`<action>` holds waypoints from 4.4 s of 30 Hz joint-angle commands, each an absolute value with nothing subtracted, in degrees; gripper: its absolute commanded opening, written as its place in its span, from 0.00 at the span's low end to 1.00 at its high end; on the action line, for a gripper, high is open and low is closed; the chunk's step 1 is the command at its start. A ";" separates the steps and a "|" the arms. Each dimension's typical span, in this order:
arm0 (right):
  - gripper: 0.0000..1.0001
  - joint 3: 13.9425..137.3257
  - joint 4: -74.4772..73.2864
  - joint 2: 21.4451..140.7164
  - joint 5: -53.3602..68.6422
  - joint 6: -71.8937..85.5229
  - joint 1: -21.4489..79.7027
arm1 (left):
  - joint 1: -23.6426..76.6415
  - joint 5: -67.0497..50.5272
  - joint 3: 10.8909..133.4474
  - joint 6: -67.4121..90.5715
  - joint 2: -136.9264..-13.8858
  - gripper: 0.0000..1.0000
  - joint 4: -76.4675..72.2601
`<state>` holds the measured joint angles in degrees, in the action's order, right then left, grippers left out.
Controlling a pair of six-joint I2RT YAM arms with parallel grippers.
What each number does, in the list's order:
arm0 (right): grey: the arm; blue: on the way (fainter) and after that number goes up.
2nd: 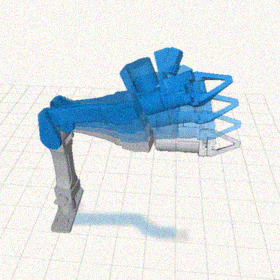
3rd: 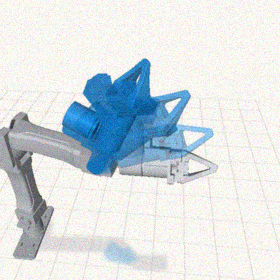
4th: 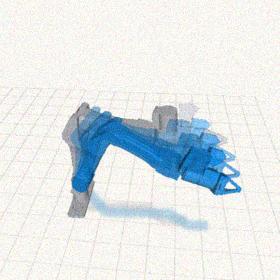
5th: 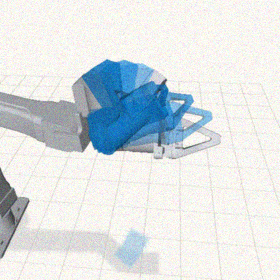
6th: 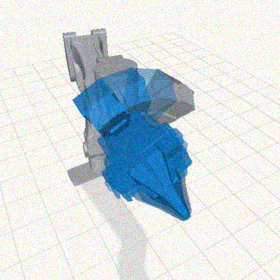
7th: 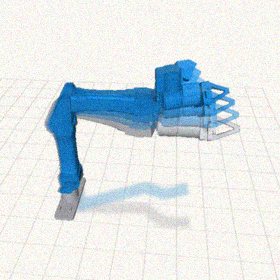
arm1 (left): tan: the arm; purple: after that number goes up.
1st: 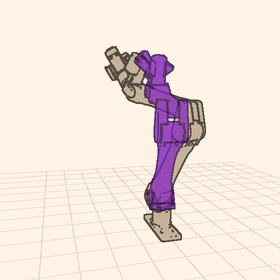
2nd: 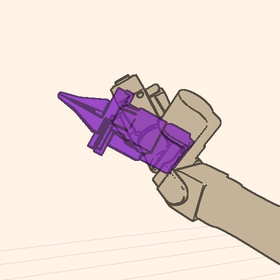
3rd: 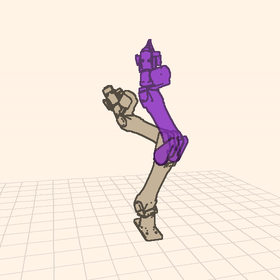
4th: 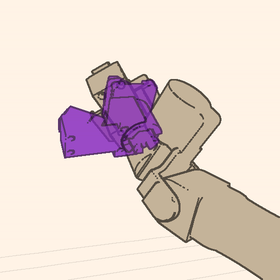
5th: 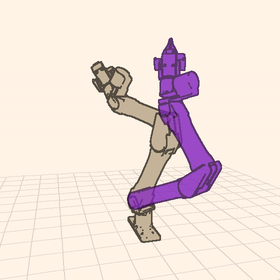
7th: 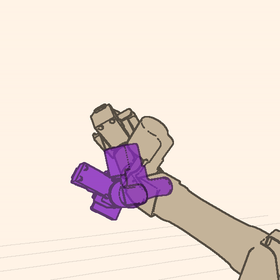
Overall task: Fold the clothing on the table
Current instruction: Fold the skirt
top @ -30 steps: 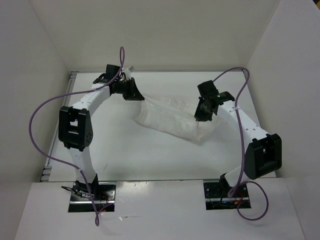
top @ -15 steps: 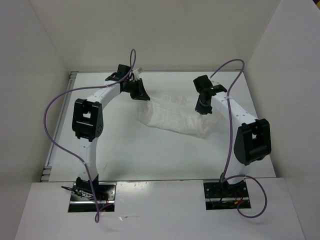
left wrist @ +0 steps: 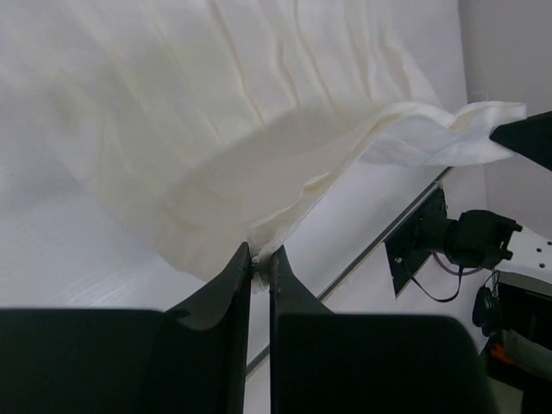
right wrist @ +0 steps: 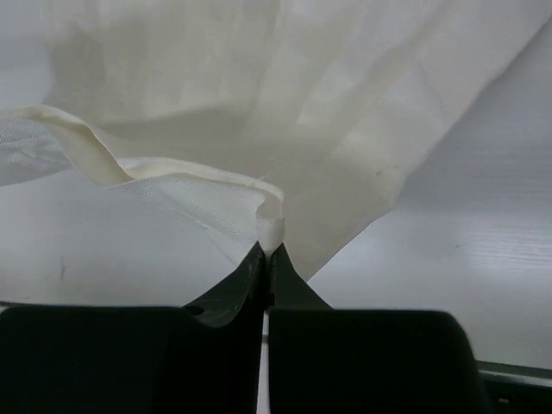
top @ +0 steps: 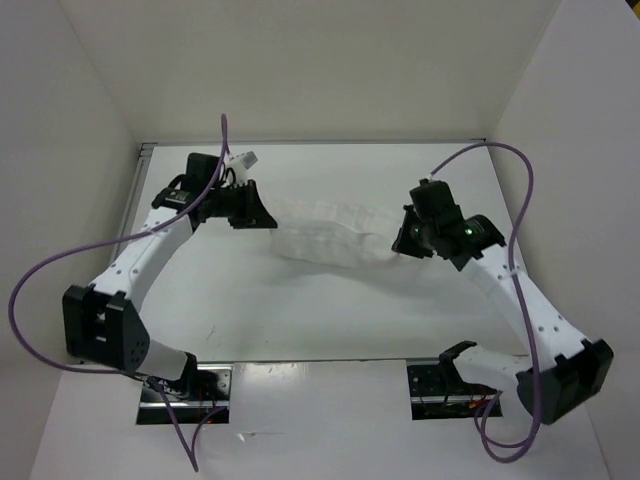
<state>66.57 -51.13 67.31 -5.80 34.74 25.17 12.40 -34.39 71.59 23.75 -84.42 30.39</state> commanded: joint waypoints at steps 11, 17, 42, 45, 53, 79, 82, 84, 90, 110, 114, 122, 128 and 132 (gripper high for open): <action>0.00 70.49 -50.48 74.78 -11.78 33.14 19.79 | 11.43 -31.82 84.00 20.92 -97.36 0.12 29.71; 0.00 71.89 -44.74 89.28 -12.47 29.80 18.11 | 11.95 -28.48 86.66 20.92 -107.84 0.12 30.76; 0.47 89.91 -40.34 103.64 -28.75 26.29 15.82 | 10.81 -9.79 96.42 22.94 -113.31 0.46 34.00; 0.38 90.53 -42.44 99.24 -21.99 25.75 15.82 | 10.81 -6.25 95.54 22.32 -107.50 0.48 36.12; 0.04 79.55 -40.96 97.38 -3.27 25.75 17.14 | 14.68 -34.44 88.34 21.69 -102.48 0.34 30.16; 0.05 85.07 -33.75 120.23 24.25 24.35 17.67 | 6.42 -19.08 76.98 28.83 -116.19 0.21 26.36; 0.05 86.30 -32.43 119.10 27.06 24.35 17.67 | 3.53 -18.37 81.63 28.13 -118.47 0.21 28.21; 0.08 86.84 -31.21 116.38 27.07 24.35 16.80 | 2.99 -17.84 83.75 27.60 -118.48 0.21 29.09; 0.10 86.31 -31.20 106.00 28.30 24.35 8.55 | 4.47 -22.49 89.72 26.37 -112.86 0.28 31.28; 0.10 81.31 -30.15 114.96 31.29 25.93 3.69 | 20.39 -42.45 124.80 19.86 -139.11 0.30 37.00; 0.10 79.72 -29.62 116.01 31.99 25.93 4.22 | 21.80 -41.84 127.52 20.48 -142.90 0.30 37.00; 0.10 76.64 -29.62 117.69 33.84 25.93 8.87 | 23.46 -35.96 128.14 23.46 -146.51 0.25 36.47; 0.10 74.09 -30.15 116.29 36.91 24.18 10.81 | 23.47 -28.40 127.44 23.99 -146.51 0.18 36.47; 0.10 70.93 -32.78 113.83 37.44 22.42 10.81 | 23.47 -27.16 126.91 23.99 -147.04 0.12 36.47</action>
